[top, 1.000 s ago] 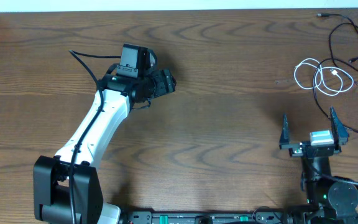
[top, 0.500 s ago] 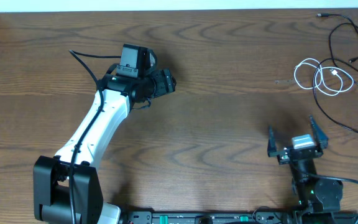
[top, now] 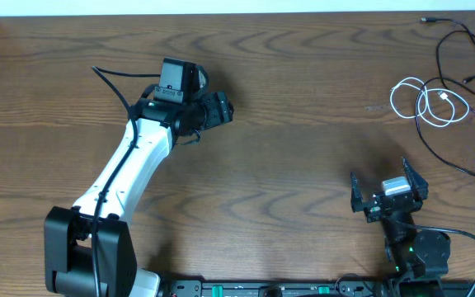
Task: Untangle cables
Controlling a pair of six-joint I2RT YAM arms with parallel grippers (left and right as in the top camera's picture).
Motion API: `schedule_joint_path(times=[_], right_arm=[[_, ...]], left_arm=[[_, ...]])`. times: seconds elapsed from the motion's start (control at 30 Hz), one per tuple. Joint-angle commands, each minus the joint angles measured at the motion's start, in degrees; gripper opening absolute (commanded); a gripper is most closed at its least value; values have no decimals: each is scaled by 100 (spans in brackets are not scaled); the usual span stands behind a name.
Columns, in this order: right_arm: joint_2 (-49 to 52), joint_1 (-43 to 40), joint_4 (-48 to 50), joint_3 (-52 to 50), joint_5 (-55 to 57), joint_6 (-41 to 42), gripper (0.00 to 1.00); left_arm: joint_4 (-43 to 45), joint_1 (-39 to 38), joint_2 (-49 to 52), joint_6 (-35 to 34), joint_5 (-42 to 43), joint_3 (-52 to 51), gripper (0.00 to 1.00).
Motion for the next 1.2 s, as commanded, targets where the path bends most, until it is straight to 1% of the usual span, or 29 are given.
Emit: schedule_joint_path(times=[0.0,0.37,0.77,0.83,0.9,0.93,1.0,1.1,1.17], right_arm=[[28,-20,-15,-9,-61,76,99],[28,-20,-15,-9,-61,76,99],[28,-20,-15,-9,-61,76,99],[28,-20,-15,-9,-61,76,99],[28,-20,-15,-9,-61,76,99],[28,-20,-15,-9,-61,76,99],[28,-20,-15,-9,-61,76,99],[28,-20,-15,-9,-61,76,99],[28,-20,-15,-9,-61,76,99]], left_arm=[[7,-7,-17,-9,-55,105,82],[-9,-7,-17,-4,-57,105,82],[-756,63,-17,17,-153,105,82],[-1027,81,-44,17,-385,105,82],[-1193,79,-184,20,-861,103,82],[-1222,79,-273,66,-1043,94,82],[-1174,81,-553,391,-1226,13,82],[-1014,81,-1010,1062,-1263,-179,82],[-719,98,-1405,1403,-1261,-450,82]])
